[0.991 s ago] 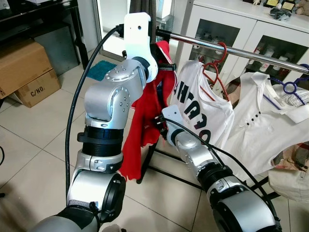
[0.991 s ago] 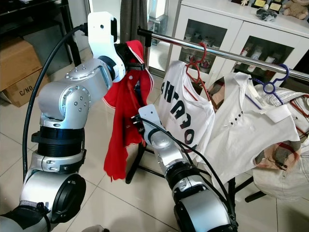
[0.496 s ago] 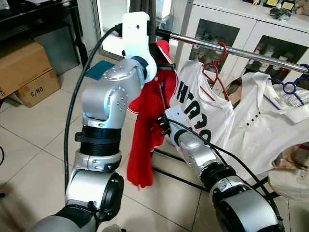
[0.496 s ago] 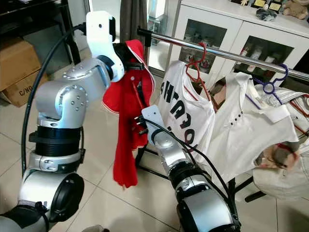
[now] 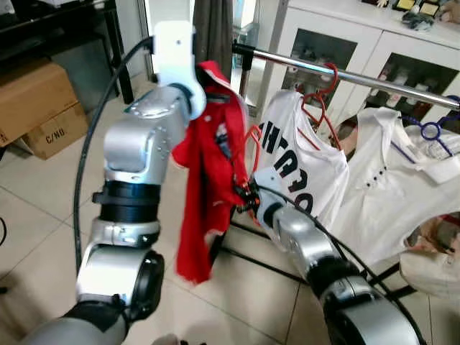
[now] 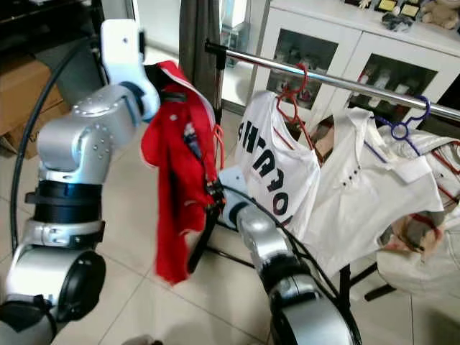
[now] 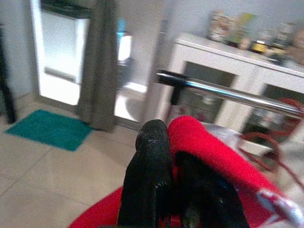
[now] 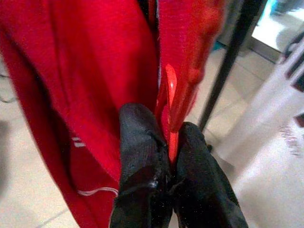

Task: Hang hanger

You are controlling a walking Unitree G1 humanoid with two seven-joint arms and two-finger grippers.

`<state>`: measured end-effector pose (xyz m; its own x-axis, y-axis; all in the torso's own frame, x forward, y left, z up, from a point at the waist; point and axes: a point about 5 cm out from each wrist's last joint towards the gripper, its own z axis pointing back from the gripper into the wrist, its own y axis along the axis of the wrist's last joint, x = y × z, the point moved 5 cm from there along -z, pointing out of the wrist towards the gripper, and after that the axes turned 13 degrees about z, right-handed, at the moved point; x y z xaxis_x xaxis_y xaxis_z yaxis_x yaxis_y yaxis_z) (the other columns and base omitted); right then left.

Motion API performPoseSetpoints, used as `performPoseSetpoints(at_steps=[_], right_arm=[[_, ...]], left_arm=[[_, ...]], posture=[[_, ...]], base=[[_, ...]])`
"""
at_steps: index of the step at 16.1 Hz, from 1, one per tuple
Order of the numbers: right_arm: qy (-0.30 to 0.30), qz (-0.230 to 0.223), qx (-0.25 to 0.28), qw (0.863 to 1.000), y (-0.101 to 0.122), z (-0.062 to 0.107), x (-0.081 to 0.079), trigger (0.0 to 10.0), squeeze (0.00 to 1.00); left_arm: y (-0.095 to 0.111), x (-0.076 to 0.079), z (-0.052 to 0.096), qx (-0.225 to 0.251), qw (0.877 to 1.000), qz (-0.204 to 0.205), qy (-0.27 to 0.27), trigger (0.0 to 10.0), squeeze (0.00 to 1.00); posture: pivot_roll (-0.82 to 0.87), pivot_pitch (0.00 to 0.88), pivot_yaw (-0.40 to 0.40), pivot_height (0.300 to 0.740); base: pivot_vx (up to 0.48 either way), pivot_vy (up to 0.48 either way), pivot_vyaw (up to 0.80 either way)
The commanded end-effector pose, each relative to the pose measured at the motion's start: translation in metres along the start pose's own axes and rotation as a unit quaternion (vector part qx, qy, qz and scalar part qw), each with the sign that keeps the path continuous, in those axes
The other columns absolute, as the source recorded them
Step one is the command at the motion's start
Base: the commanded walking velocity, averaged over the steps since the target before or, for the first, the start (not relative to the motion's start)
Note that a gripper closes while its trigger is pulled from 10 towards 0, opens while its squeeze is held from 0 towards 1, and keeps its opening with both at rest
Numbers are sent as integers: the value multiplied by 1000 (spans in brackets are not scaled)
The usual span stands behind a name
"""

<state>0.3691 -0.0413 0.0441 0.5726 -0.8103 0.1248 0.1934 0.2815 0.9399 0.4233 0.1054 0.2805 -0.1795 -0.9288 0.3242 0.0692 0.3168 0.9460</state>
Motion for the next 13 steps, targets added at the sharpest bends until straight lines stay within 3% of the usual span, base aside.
performPoseSetpoints(at_steps=[1, 2, 3, 5, 7, 8, 9, 11, 13], right_arm=[[0, -24, 30, 999, 6, 4, 5, 0, 0], [2, -30, 41, 999, 9, 5, 5, 0, 0], [-25, -13, 116, 993, 32, 14, 16, 0, 0], [-56, 34, 160, 985, 48, 23, 30, 0, 0], [-108, 94, 205, 968, 67, 40, 54, 0, 0], [-116, 108, 225, 962, 74, 46, 57, 0, 0], [-90, 130, 245, 957, 80, 51, 50, 0, 0], [23, 130, 237, 962, 71, 52, 21, 0, 0], [150, 187, 196, 951, 48, 61, -14, 0, 0]], left_arm=[[24, -2, -1, 45, 999, -4, 13, 0, 0], [23, -5, -1, 46, 999, -6, 19, 0, 0], [17, -23, -2, 46, 998, -12, 48, 0, 0], [9, -30, -2, 40, 997, -39, 51, 0, 0], [-5, -34, 1, 28, 997, -58, 47, 0, 0], [-7, -38, 2, 27, 996, -61, 56, 0, 0], [-10, -48, 2, 27, 995, -52, 78, 0, 0], [-12, -69, 2, 32, 991, -33, 125, 0, 0], [-4, -91, 4, 54, 984, -21, 171, 0, 0]], posture=[[13, 0, -61, 740], [13, 0, -61, 740], [13, 0, -61, 740], [11, 0, -63, 740], [10, 0, -69, 740], [9, 0, -72, 740], [7, 0, -72, 740], [1, 0, -71, 740], [-5, 0, -68, 740]], base=[[0, 0, 0], [0, 0, 0], [0, 0, 0], [0, 0, 0], [0, 0, 0], [0, 0, 0], [0, 0, 0], [0, 0, 0], [0, 0, 0]])
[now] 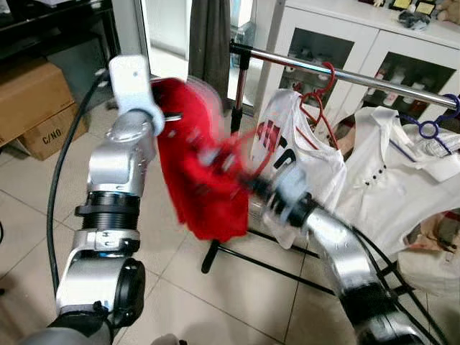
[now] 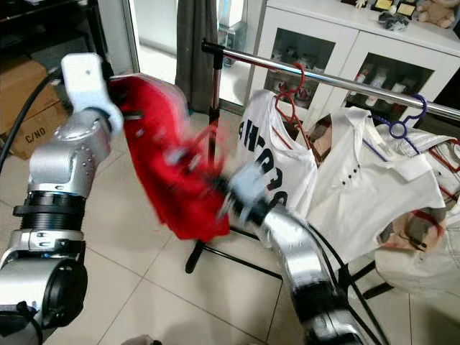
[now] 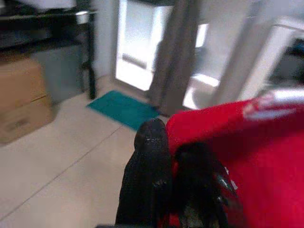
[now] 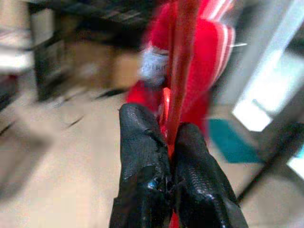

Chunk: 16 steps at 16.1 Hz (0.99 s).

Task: Hang hanger

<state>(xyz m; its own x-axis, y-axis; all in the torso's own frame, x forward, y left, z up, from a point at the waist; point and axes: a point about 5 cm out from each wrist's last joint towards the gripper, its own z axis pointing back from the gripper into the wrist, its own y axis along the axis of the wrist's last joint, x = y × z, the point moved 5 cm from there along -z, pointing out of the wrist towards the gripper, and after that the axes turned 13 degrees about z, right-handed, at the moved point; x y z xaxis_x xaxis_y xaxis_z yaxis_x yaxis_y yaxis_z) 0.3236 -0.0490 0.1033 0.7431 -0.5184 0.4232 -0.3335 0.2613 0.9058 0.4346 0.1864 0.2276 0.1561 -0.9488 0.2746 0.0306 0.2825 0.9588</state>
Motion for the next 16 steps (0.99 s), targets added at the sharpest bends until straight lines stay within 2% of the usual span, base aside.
performPoseSetpoints(at_steps=[1, 2, 3, 4, 5, 9, 10, 11, 13, 14, 15, 16], right_arm=[[57, 38, -42, 997, -10, 9, -10, 0, 0], [71, 65, -68, 993, -18, 16, -11, 0, 0], [51, 7, -39, 998, -8, 19, -3, 0, 0], [36, -65, 8, 997, 8, 22, 5, 0, 0], [42, -91, 30, 995, 15, 25, 7, 0, 0], [41, -141, 70, 987, 29, 36, 16, 0, 0], [37, -182, 103, 977, 42, 39, 20, 0, 0], [21, -207, 122, 970, 51, 39, 26, 0, 0], [-72, -228, 137, 961, 52, 35, 54, 0, 0], [-100, -231, 139, 958, 51, 35, 63, 0, 0], [-133, -243, 152, 949, 53, 37, 74, 0, 0], [-140, -255, 164, 943, 57, 37, 77, 0, 0]], left_arm=[[26, -5, -2, 43, 999, 2, 7, 0, 0], [30, -7, -2, 48, 999, 0, 1, 0, 0], [32, -9, -3, 49, 999, -2, -3, 0, 0], [31, -15, -5, 47, 999, -2, 0, 0, 0], [27, -23, -7, 43, 999, -5, 12, 0, 0], [9, -61, -12, 21, 997, -32, 64, 0, 0], [-14, -82, -11, -10, 996, -43, 82, 0, 0], [-34, -87, -9, -40, 995, -49, 73, 0, 0], [-75, -78, -2, -98, 993, -57, 28, 0, 0], [-86, -76, 1, -112, 992, -60, 22, 0, 0], [-106, -74, 7, -138, 988, -62, 11, 0, 0], [-116, -73, 10, -153, 986, -59, 4, 0, 0]], posture=[[-5, 0, -68, 740], [-6, 0, -69, 740], [-7, 0, -69, 740], [-7, 0, -68, 740], [-8, 0, -68, 740], [-14, 0, -71, 740], [-15, 0, -70, 740], [-16, 0, -69, 740], [-18, 0, -68, 740], [-19, 0, -67, 740], [-19, 0, -68, 740], [-19, 0, -68, 740]], base=[[0, 0, 0], [0, 0, 0], [0, 0, 0], [0, 0, 0], [0, 0, 0], [0, 0, 0], [0, 0, 0], [0, 0, 0], [0, 0, 0], [0, 0, 0], [0, 0, 0], [0, 0, 0]])
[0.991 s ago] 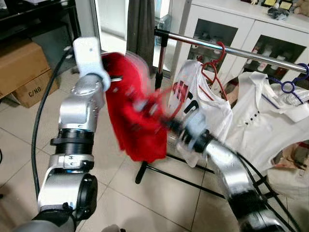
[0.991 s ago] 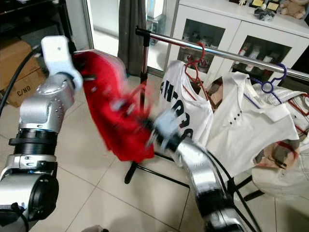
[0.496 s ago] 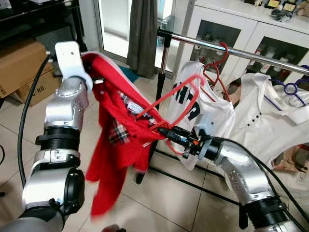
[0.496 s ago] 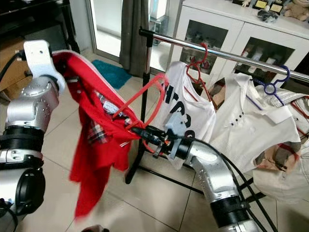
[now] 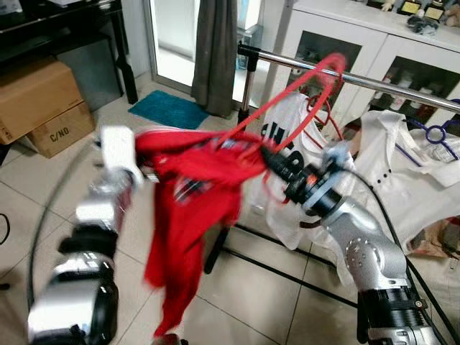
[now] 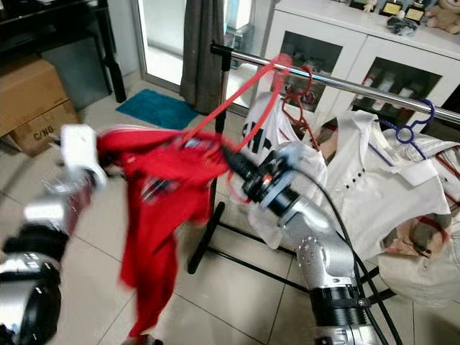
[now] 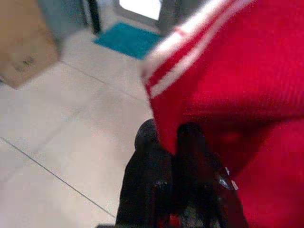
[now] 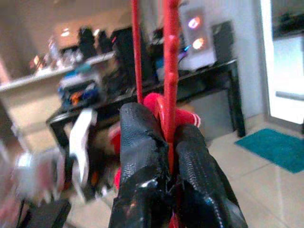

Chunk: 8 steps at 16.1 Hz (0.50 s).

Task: Hang hanger

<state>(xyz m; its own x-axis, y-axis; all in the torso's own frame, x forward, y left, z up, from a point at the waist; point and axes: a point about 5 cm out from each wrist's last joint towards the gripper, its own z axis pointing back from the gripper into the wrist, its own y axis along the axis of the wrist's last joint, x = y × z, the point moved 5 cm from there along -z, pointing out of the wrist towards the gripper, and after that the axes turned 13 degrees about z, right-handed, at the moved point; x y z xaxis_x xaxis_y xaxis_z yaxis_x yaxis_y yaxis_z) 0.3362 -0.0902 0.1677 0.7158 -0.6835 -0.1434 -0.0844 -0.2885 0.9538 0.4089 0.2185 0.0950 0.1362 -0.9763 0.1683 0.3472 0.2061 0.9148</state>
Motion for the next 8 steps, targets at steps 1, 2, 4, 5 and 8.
performPoseSetpoints(at_steps=[1, 2, 4, 5, 8], right_arm=[[-13, 0, 55, 998, 28, 0, 7, 0, 0], [-4, -20, 66, 998, 33, -1, 2, 0, 0], [21, -78, 100, 992, 46, -3, -8, 0, 0], [26, -85, 103, 991, 48, -3, -9, 0, 0], [14, -105, 120, 987, 59, 1, 2, 0, 0]], left_arm=[[-5, 0, 0, -9, 1000, -1, -3, 0, 0], [-15, 2, 0, -22, 1000, 2, -8, 0, 0], [-43, 3, 4, -63, 998, 16, -21, 0, 0], [-47, 2, 4, -68, 997, 18, -22, 0, 0], [-52, -8, 6, -79, 996, 35, -16, 0, 0]], posture=[[-19, 0, -68, 740], [-17, 0, -70, 740], [-17, 0, -70, 740], [-17, 0, -70, 740], [-23, 0, -64, 740]], base=[[0, 0, 0], [0, 0, 0], [0, 0, 0], [0, 0, 0], [0, 0, 0]])
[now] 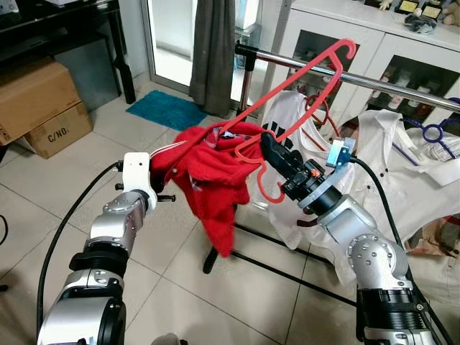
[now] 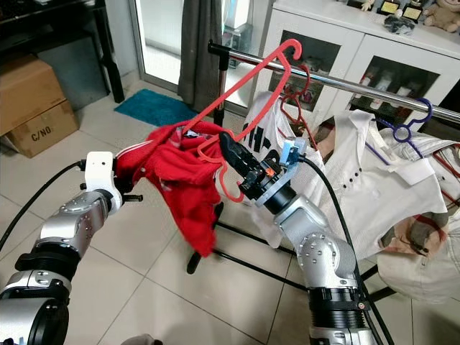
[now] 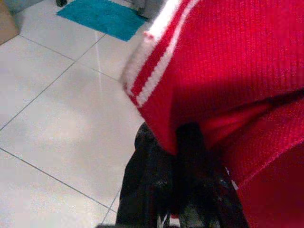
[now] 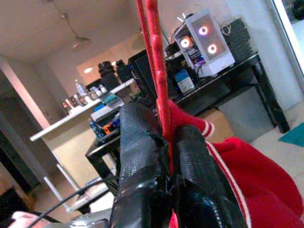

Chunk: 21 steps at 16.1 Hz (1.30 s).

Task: Hang hanger

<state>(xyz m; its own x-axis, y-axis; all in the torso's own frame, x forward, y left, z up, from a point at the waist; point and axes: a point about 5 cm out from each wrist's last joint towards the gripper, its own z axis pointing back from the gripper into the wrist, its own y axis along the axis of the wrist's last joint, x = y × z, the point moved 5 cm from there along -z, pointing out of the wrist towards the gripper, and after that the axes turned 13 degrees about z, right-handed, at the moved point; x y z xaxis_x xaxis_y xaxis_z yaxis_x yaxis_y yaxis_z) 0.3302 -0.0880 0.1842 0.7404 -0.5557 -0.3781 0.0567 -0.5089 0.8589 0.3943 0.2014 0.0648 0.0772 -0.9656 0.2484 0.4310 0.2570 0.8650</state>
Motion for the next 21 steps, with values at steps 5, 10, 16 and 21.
performPoseSetpoints(at_steps=[5, 10, 16, 21], right_arm=[[-13, 60, 48, 997, 54, 10, 16, 0, 0], [25, 128, -53, 990, 36, 22, 16, 0, 0], [-71, 193, -104, 973, 14, 33, 32, 0, 0], [-298, 265, -169, 901, -16, 87, 58, 10000, 0]], left_arm=[[-10, -39, 9, -18, 998, 50, 42, 0, 0], [61, -65, 21, 65, 994, 73, 37, 0, 0], [28, -19, 34, 45, 997, -49, -44, 706, 0], [5, 18, 80, 84, 991, -82, -68, 10000, 0]], posture=[[-31, 0, -62, 740], [-26, 0, -77, 740], [-41, 0, -86, 740], [-59, 0, -83, 740]], base=[[0, 0, 0], [0, 0, 0], [0, 0, 0], [0, 0, 0]])
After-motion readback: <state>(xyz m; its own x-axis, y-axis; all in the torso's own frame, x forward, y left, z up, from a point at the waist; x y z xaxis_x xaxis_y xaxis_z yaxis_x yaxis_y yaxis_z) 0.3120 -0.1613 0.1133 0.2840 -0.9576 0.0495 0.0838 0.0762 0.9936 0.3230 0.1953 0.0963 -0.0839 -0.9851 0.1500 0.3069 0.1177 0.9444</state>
